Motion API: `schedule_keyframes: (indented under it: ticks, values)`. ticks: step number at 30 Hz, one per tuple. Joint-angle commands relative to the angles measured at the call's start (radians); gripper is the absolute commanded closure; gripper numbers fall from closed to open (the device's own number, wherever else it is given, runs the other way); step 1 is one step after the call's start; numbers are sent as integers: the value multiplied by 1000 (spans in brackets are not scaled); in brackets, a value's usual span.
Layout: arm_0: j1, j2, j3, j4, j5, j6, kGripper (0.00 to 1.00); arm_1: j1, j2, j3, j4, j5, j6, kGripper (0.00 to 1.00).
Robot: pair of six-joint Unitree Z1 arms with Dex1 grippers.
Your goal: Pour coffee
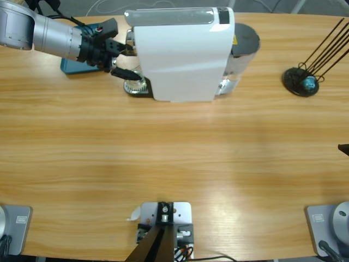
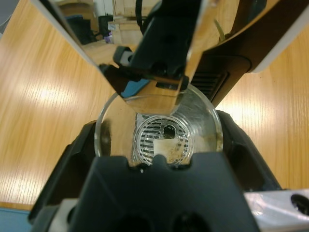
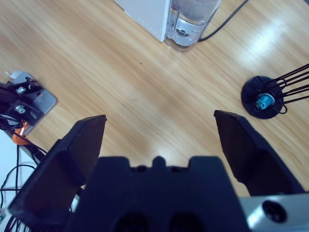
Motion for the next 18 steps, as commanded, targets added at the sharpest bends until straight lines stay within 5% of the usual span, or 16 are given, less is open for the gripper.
schedule_keyframes:
  ticks: [1, 11, 18]
  values:
    - [-13, 46, 3, 8, 16, -22, 36, 5, -16, 17, 10, -14, -6, 0]
    - [13, -7, 54, 8, -13, -23, 36, 4, -12, -24, 46, -14, -6, 0]
    - [136, -174, 138, 8, -141, -30, 36, 5, 31, -62, 66, -24, -7, 0]
